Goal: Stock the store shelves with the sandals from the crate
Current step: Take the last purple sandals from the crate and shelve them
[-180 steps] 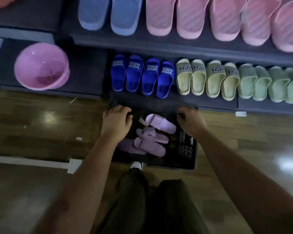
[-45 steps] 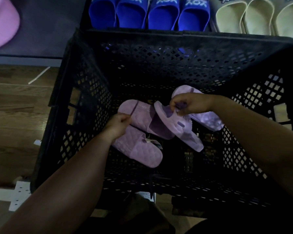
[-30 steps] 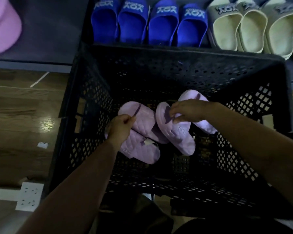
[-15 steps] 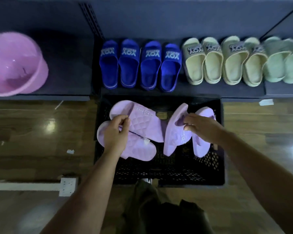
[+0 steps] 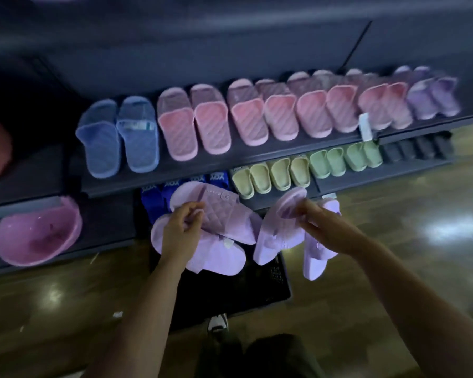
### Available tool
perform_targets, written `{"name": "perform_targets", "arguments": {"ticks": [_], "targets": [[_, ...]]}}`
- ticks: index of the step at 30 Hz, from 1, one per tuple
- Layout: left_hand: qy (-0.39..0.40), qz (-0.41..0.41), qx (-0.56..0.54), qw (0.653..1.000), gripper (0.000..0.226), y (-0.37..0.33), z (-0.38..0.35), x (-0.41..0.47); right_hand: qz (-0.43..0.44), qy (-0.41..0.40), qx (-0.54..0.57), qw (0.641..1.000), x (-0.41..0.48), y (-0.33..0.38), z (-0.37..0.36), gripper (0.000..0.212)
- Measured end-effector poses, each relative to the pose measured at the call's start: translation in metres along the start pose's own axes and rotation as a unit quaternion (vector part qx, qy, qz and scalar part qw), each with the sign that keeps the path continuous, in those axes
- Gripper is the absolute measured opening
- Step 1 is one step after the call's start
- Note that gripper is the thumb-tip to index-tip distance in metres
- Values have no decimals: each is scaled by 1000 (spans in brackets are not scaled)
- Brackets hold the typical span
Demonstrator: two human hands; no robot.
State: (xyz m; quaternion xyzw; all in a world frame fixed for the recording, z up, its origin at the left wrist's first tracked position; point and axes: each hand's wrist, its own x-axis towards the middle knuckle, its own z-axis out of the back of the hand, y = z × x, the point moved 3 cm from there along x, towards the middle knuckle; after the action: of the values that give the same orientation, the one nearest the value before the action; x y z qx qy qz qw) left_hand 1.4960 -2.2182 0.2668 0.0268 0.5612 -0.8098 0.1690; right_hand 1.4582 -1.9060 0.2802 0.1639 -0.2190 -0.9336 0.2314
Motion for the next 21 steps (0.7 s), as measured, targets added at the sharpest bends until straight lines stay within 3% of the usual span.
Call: {"name": "perform_targets", "arguments": {"ticks": [4, 7, 13, 21], "targets": [[37, -41, -8, 998, 16, -70, -35, -1, -36, -41, 12, 998, -45, -23, 60, 19], [70, -73, 6, 995, 14, -121, -79, -7, -53, -45, 31, 997, -83, -49, 98, 10], [92, -113, 11, 989, 14, -202, -201, -26, -149, -67, 124, 979, -169, -134, 170, 29], [59, -138, 10, 989, 12, -285, -358, -64, -186, -74, 190, 961, -263, -258, 263, 3]]}}
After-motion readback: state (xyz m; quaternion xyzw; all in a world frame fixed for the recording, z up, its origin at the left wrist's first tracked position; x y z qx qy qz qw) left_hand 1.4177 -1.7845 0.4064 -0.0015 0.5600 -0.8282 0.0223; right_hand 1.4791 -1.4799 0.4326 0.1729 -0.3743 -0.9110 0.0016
